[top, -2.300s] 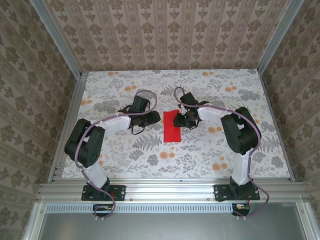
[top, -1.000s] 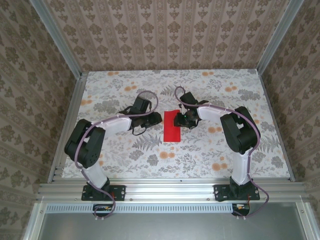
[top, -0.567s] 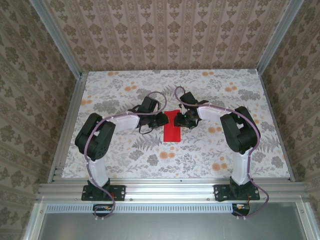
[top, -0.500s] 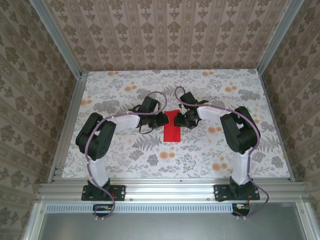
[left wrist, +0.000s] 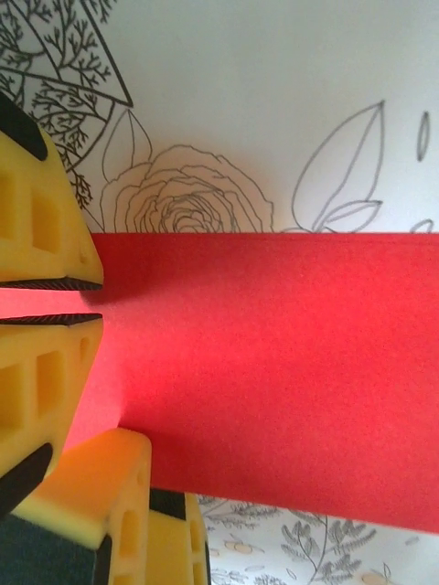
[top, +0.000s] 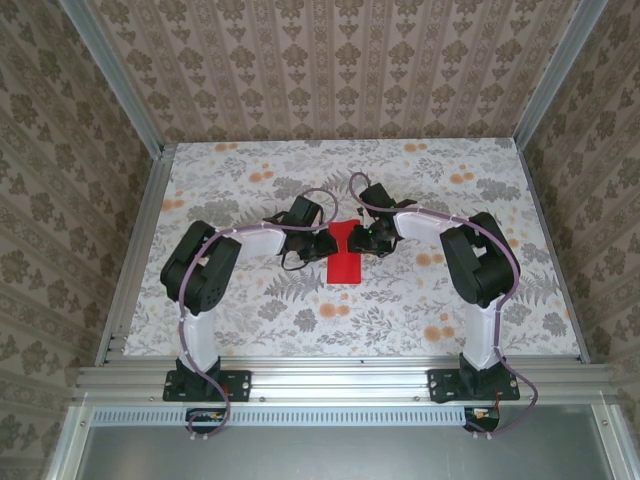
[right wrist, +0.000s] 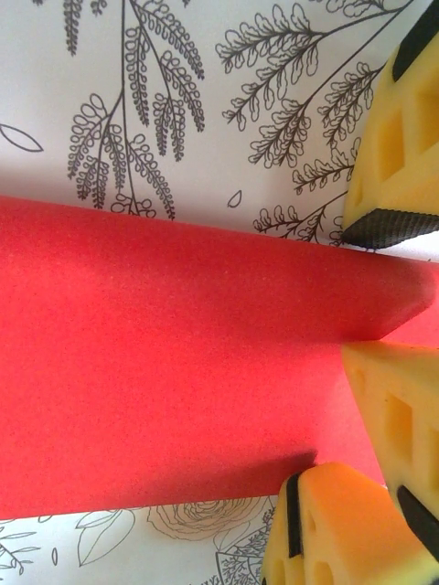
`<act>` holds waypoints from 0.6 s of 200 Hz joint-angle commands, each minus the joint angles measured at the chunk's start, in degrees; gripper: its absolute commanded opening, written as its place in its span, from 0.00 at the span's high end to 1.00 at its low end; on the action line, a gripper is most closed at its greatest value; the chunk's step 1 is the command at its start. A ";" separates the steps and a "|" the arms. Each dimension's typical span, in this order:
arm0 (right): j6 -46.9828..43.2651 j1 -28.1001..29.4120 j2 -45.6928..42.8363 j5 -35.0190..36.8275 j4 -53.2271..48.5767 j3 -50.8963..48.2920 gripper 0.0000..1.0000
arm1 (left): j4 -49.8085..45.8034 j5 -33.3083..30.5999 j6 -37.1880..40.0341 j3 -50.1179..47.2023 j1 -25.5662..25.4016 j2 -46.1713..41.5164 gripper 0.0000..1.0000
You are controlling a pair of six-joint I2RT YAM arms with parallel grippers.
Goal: Fold a paper plane with a square sheet of paper (pick it up from the middle)
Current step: Hold the square sheet of paper at the center of the table.
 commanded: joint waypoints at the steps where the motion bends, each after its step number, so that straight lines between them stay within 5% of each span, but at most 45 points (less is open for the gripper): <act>1: 0.16 -0.59 4.19 3.29 -2.32 -1.03 0.62 | -2.99 -0.62 1.72 1.66 -0.34 0.91 0.83; 120: 3.62 -1.81 -7.41 -8.41 4.94 -3.52 0.57 | -9.01 -3.42 3.08 2.87 -1.12 4.13 0.86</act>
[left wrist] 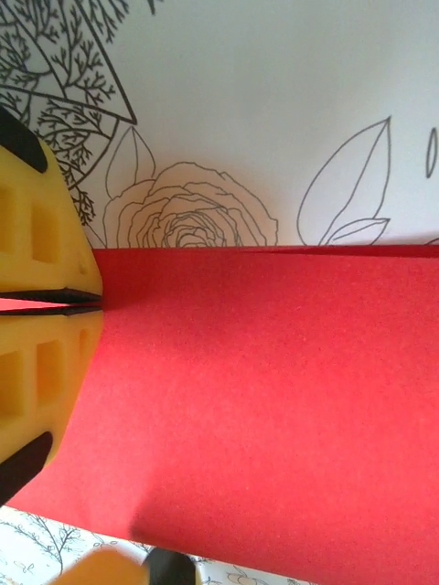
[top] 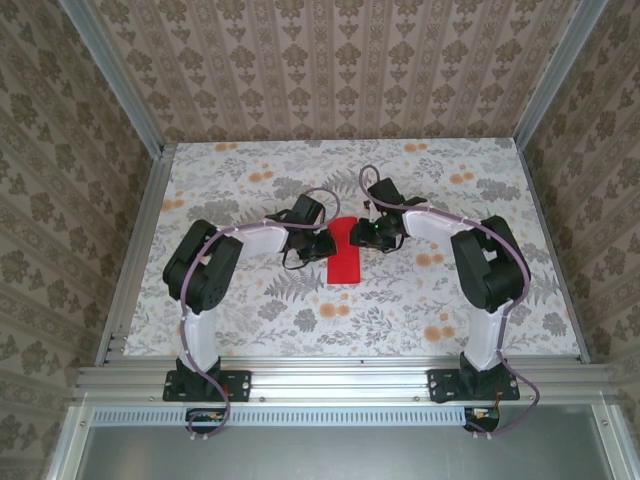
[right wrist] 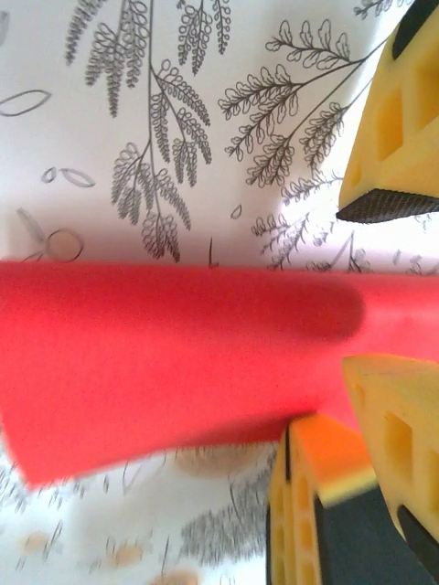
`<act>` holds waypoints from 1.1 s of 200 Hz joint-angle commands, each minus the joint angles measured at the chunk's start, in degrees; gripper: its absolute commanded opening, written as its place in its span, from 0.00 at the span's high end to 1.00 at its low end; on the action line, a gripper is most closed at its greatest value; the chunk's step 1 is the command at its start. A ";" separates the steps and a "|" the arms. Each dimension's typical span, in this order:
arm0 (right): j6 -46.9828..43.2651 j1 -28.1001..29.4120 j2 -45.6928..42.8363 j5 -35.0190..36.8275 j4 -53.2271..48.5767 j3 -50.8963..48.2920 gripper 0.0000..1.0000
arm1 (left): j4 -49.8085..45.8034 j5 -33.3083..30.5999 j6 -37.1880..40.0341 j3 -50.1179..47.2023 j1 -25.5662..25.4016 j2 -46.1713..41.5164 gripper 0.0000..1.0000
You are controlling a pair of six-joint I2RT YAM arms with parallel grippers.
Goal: Fold a paper plane with a square sheet of paper (pick it up from the middle)
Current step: Hold the square sheet of paper at the center of the table, then fold the square sheet of paper in half at the center of the table.
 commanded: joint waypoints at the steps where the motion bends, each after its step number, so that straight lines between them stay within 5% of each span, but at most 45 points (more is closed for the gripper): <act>1: 1.42 -0.01 -2.47 -5.26 2.97 -1.76 0.58 | -4.68 -1.76 1.65 0.28 -0.73 3.06 0.86; 63: 1.89 0.24 0.72 -12.52 5.25 -2.80 0.70 | -5.44 -1.85 2.06 0.88 -1.00 3.01 0.86; 220: -3.65 -0.39 3.82 -7.29 -2.88 -0.82 0.75 | -5.73 -1.34 1.84 1.32 -1.08 2.91 0.87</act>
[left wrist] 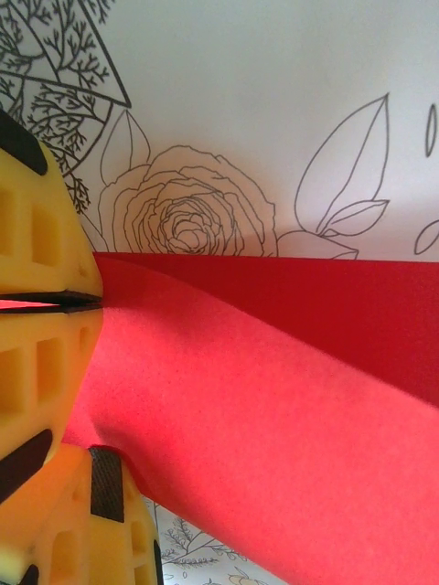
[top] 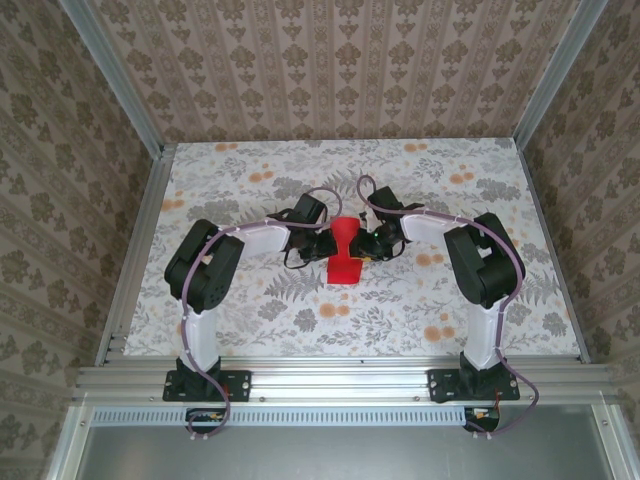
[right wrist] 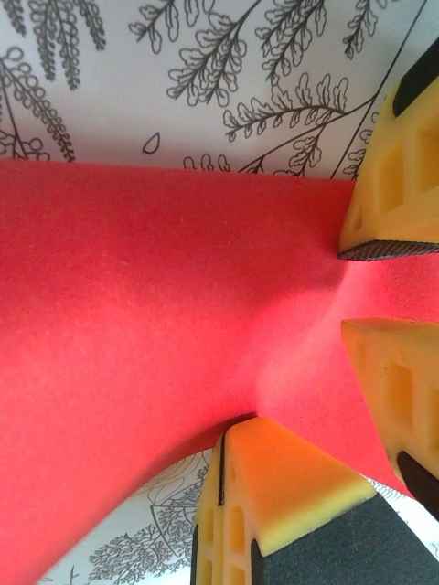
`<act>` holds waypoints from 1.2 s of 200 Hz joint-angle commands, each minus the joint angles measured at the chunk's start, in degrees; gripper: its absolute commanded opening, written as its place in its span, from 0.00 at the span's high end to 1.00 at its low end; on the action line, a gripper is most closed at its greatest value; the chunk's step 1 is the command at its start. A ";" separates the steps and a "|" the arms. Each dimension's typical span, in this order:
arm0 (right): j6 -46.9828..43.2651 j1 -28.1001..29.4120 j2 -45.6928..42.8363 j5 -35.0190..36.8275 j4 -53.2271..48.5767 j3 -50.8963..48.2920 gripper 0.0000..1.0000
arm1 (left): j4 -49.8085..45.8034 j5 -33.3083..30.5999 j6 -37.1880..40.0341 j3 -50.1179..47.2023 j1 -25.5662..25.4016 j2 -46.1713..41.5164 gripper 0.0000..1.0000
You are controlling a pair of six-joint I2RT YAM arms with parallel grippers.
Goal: Fold a paper plane with a square sheet of paper (pick it up from the middle)
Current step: Fold the square sheet of paper in half at the center of the table.
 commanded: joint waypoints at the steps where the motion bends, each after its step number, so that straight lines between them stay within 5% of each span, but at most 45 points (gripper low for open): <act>1: -1.53 -0.21 0.32 0.32 -2.76 1.12 0.74 | -4.64 -0.93 1.39 0.33 -0.67 2.58 0.87; 54: -0.44 0.68 -2.55 -7.81 -1.39 -0.05 0.75 | -4.93 -1.19 0.92 -0.14 -0.63 2.98 0.87; 137: -0.48 1.11 -2.27 0.22 -3.51 -4.36 0.79 | -4.75 -2.00 0.09 -0.61 -0.76 3.07 0.87; 240: 2.62 3.50 -4.90 -8.50 -0.79 -11.39 0.80 | -4.22 -2.24 -0.40 -1.29 -0.76 2.72 0.88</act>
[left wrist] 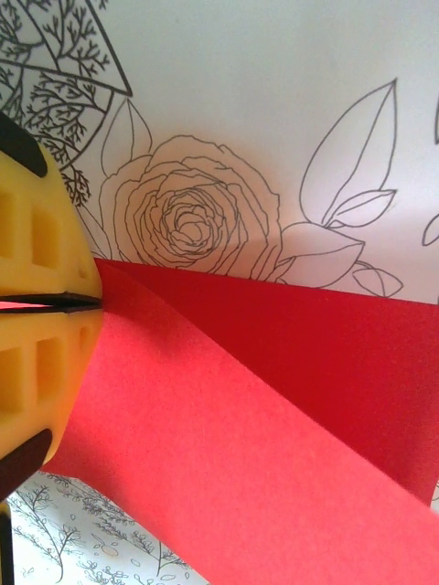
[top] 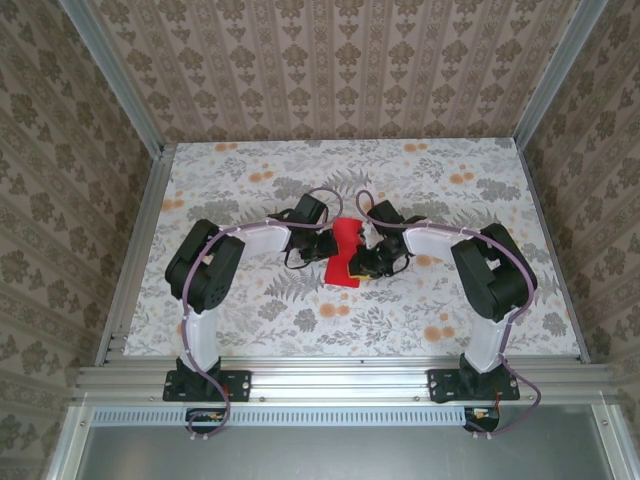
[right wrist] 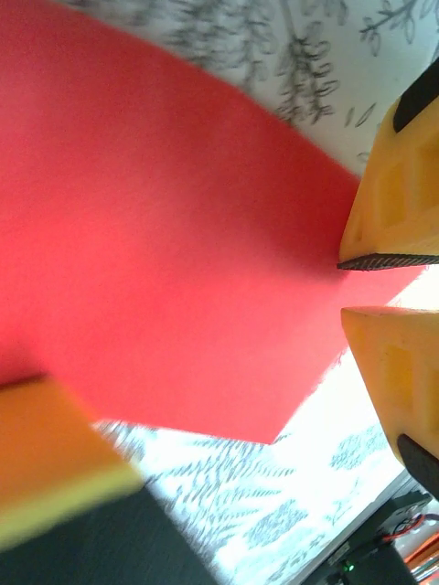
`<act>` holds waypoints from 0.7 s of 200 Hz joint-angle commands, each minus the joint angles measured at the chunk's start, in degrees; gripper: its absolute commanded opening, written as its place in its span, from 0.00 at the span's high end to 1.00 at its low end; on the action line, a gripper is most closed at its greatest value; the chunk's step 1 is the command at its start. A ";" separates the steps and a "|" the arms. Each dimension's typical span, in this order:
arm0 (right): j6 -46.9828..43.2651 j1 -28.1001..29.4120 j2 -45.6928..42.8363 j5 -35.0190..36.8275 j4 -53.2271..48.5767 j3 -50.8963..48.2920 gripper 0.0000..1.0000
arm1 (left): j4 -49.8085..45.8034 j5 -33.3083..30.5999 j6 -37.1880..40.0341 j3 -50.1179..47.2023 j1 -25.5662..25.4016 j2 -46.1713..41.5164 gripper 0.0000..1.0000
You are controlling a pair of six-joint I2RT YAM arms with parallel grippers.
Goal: Fold a paper plane with a square sheet of paper (pick it up from the middle)
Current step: Fold the square sheet of paper in half at the center of the table.
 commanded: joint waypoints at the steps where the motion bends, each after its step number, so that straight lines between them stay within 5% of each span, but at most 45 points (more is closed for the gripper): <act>1: 1.60 0.35 1.29 -1.89 -0.25 -2.16 0.80 | -4.22 -2.18 -0.36 -1.38 -0.48 2.54 0.88; 140: 1.24 0.62 -1.02 0.90 -0.15 -3.54 0.80 | -4.21 -2.23 -0.23 -1.55 -0.48 2.27 0.88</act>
